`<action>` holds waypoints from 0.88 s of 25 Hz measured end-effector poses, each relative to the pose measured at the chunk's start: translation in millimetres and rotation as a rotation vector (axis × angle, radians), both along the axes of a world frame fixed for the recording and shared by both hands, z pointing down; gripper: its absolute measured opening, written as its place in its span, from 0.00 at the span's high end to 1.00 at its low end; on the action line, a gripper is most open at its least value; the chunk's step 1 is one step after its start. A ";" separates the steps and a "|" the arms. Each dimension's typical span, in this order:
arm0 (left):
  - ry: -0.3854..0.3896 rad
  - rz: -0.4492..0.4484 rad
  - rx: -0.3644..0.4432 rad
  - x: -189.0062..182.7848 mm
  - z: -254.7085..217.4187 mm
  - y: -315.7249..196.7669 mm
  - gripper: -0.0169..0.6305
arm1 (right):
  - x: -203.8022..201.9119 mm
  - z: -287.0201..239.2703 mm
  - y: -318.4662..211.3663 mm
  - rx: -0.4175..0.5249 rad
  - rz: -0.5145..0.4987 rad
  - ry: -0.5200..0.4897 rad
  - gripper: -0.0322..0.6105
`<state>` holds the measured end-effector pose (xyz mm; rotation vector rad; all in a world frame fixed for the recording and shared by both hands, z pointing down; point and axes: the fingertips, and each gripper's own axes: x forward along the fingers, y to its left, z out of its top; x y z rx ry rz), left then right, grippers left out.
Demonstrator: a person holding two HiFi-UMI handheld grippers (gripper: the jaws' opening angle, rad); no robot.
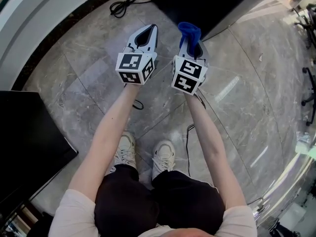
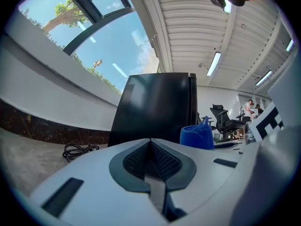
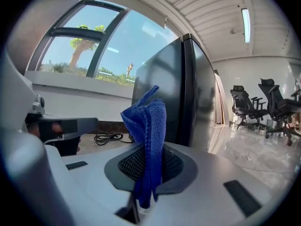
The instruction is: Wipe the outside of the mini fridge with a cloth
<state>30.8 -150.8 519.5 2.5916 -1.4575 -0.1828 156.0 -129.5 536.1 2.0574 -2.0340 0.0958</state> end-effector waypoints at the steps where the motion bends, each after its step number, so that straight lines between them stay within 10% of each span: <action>1: -0.024 0.000 0.000 1.3 3.2 -1.8 0.97 | -2.0 4.6 -1.3 -0.008 -0.004 -0.020 0.85; 14: -0.135 -0.051 -0.032 -17.4 52.3 -49.7 0.97 | -14.0 60.5 -42.2 -0.051 0.004 -0.130 0.85; 19: 0.020 -0.115 -0.129 -29.3 39.5 -54.8 0.97 | -8.7 44.4 -59.7 -0.079 0.038 -0.234 0.85; 22: -0.018 -0.106 -0.119 -25.6 7.1 -63.2 0.97 | -11.7 -6.5 -73.3 -0.034 -0.009 -0.189 0.85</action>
